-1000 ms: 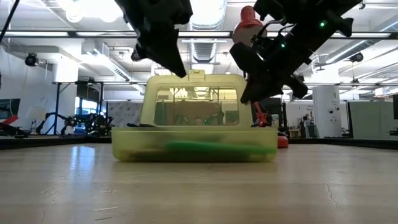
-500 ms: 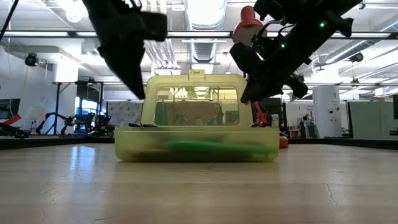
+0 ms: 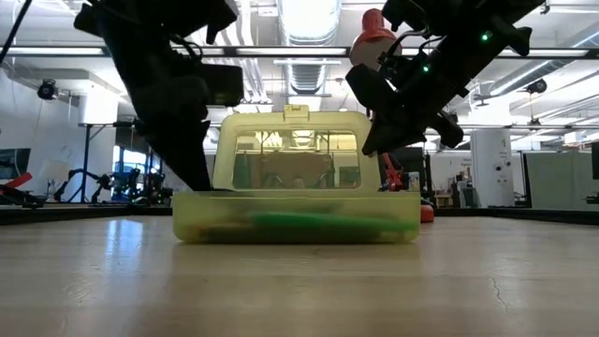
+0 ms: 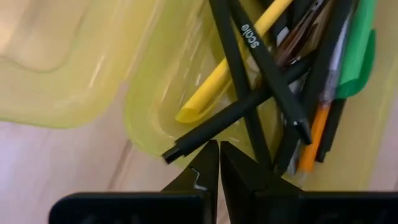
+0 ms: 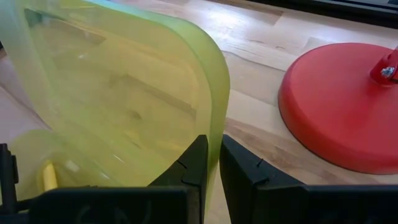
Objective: Pick & place school supplies into a supply box
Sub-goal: Adjust the pens inside the yellow supply box
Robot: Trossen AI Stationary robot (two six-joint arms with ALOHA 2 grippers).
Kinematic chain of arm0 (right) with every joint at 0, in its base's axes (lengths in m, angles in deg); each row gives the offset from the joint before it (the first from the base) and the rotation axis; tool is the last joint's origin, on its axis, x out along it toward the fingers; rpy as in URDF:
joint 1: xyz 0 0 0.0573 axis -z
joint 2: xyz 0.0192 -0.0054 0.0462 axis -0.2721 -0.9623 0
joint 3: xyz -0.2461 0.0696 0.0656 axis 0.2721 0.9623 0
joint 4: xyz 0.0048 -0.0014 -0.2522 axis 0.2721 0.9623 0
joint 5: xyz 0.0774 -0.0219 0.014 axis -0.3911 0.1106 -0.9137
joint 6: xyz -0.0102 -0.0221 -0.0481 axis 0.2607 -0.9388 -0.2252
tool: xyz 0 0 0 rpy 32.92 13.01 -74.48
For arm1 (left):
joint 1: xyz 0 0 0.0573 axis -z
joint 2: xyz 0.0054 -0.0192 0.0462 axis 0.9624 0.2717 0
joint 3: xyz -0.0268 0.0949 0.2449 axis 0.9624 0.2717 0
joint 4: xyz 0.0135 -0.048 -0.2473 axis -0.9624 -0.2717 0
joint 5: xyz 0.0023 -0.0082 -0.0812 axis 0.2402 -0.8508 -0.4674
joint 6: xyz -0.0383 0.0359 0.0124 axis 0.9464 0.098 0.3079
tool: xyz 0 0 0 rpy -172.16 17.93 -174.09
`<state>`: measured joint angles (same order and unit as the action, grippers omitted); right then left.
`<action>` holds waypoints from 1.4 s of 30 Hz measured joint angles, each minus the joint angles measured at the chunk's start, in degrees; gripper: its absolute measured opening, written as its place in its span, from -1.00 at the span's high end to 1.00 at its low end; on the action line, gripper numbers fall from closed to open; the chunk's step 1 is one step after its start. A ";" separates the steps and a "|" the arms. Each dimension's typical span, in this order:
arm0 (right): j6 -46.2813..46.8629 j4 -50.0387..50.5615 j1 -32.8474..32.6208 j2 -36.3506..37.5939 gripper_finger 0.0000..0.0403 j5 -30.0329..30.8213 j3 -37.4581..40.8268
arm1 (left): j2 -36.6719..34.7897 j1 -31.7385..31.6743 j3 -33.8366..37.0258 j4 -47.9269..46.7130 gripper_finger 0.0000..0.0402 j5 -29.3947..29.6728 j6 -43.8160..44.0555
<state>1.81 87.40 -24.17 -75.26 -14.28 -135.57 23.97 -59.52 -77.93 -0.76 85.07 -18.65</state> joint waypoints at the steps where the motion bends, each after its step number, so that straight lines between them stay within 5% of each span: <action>1: 0.02 0.00 0.00 0.00 0.86 -0.02 0.00 | 0.30 0.00 0.23 0.75 1.00 -0.27 0.03; 19: 0.02 0.53 0.00 0.00 0.86 -0.77 0.00 | 11.86 -0.06 -7.91 14.09 1.00 -0.45 -4.89; 29: -0.04 1.79 0.00 0.00 0.86 -1.38 0.00 | 8.96 0.56 -16.78 -5.18 1.00 2.64 -8.09; 35: -0.21 1.86 0.00 0.00 0.86 -1.41 0.00 | 6.77 1.04 -15.72 0.66 1.00 12.84 -8.11; 39: -0.22 2.07 0.00 0.00 0.86 -1.45 0.00 | 8.37 0.18 -10.04 12.37 1.00 10.34 -6.71; 42: -0.15 2.73 -0.01 0.00 0.86 -1.60 -0.02 | 10.08 0.22 -6.54 12.86 1.00 9.80 -1.80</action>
<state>1.67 90.13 -24.18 -75.26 -15.88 -135.59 34.05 -59.29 -84.47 12.10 94.87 -20.45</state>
